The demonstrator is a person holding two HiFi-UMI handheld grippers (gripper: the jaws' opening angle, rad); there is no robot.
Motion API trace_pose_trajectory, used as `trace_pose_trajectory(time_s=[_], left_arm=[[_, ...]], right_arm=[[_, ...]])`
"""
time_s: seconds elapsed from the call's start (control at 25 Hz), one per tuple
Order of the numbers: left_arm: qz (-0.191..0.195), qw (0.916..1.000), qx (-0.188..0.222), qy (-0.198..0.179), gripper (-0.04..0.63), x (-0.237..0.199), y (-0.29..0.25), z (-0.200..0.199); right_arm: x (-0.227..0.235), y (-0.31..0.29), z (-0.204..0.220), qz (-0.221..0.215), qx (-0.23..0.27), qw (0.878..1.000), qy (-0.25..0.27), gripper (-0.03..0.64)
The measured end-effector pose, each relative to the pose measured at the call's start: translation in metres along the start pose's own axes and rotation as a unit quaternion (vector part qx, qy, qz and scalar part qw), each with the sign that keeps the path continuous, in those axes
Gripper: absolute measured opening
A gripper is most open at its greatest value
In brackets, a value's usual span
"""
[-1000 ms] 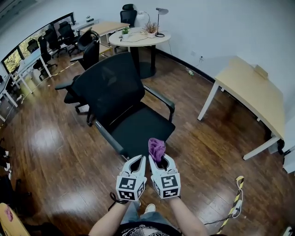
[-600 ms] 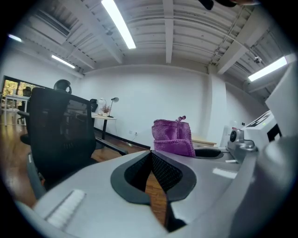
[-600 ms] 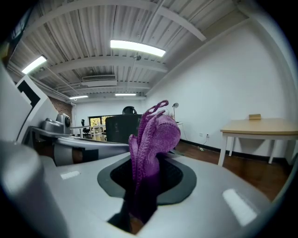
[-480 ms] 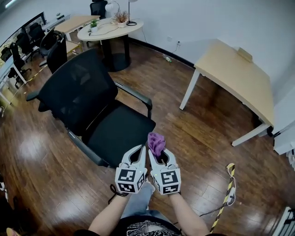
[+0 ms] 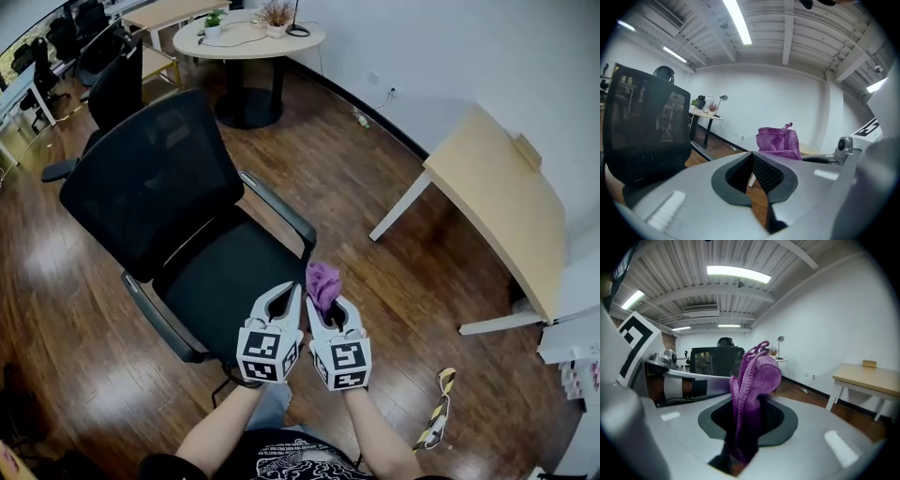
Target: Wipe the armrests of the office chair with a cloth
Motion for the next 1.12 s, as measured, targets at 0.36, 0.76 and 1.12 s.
trace_pose_trajectory(time_s=[0.36,0.76,1.12], left_arm=[[-0.065,0.9966,0.04,0.03,0.005,-0.061,-0.044,-0.047],[-0.168,0.9794,0.095,0.059,0.005,-0.128,-0.104,-0.075],[-0.308,0.9416,0.11,0.081,0.005,-0.18,-0.176,-0.084]], right_arm=[[0.02,-0.095,-0.037,-0.075,-0.006,0.996,0.045,0.095],[0.043,-0.214,-0.058,-0.196,0.004,0.976,0.099,0.095],[0.099,-0.365,-0.056,-0.327,-0.015,0.929,0.172,0.095]])
Point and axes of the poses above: the fingertips, and each gripper's own axes: y backward along the fingers, x to its right, z out of its underside, the point moved 7 cm from there along y, backward along the fingers, and after that the axes turned 8 degrees about y, right-handed, at the moved point
